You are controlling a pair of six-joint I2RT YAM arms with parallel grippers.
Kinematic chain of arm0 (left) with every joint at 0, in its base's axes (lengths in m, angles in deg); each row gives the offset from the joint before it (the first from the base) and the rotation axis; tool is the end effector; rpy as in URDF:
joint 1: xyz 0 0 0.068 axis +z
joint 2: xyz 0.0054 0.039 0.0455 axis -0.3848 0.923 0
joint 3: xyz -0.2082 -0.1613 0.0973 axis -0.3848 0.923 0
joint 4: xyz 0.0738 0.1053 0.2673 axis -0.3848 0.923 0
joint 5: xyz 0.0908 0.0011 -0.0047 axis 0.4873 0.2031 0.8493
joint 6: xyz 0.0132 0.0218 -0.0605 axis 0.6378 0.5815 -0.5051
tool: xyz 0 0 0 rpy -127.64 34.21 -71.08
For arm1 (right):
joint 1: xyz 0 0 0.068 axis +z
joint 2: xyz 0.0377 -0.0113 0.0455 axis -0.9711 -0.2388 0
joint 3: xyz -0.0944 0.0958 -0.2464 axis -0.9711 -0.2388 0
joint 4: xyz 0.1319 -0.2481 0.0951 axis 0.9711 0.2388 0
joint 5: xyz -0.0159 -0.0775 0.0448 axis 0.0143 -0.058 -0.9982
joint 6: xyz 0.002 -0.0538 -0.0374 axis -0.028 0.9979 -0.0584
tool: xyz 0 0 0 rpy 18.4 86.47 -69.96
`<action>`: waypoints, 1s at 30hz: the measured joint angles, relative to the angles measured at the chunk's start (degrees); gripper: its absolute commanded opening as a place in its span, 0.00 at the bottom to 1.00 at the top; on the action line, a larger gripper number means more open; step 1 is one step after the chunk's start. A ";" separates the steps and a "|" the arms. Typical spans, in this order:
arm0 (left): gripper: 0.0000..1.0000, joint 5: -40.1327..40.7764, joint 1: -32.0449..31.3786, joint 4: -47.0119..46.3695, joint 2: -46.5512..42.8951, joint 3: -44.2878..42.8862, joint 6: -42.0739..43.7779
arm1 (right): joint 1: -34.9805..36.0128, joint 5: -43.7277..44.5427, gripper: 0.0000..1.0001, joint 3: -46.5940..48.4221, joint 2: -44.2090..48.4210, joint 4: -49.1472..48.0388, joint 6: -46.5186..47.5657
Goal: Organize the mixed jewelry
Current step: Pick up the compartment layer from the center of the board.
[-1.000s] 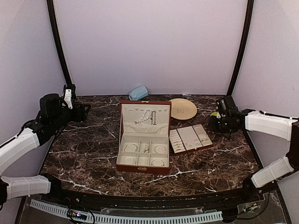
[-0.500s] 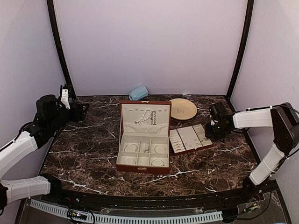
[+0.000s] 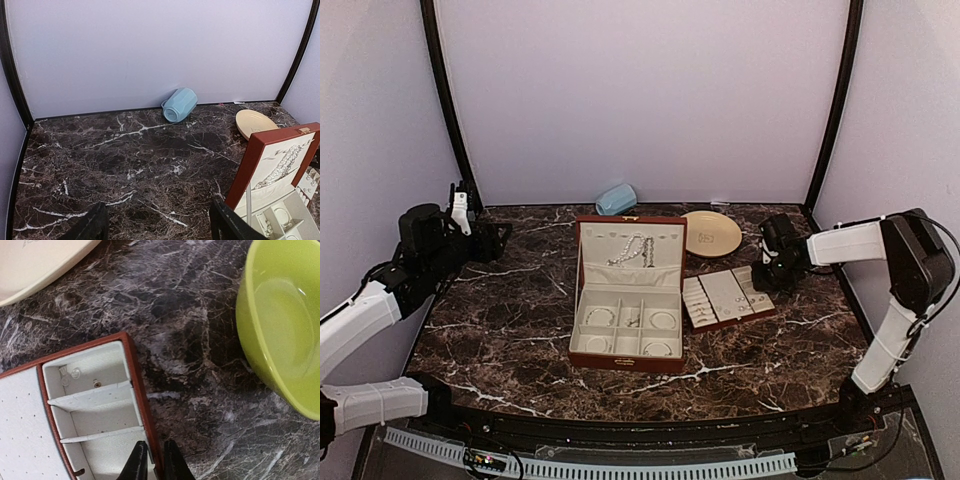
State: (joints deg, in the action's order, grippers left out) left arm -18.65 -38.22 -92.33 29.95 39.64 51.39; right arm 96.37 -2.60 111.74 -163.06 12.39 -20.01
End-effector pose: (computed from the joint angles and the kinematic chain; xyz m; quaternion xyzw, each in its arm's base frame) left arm 0.2507 -0.0715 0.2962 0.0585 0.7588 -0.1450 0.6322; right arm 0.3456 0.1179 0.1212 0.0232 0.9631 0.0129 0.2677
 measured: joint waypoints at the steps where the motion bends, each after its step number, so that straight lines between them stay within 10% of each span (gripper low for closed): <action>1: 0.72 0.00 0.00 0.00 0.02 0.07 0.00 | 0.00 -0.04 0.08 0.24 -0.15 0.17 0.44; 30: 0.72 -1.49 0.00 0.00 -0.15 1.03 -0.83 | -0.20 0.52 0.00 0.63 14.16 19.78 -5.33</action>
State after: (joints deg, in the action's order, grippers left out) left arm -20.14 -38.22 -92.33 29.80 40.67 50.56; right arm 96.17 -2.08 112.38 -148.90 32.18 -25.35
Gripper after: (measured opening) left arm 0.719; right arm 0.031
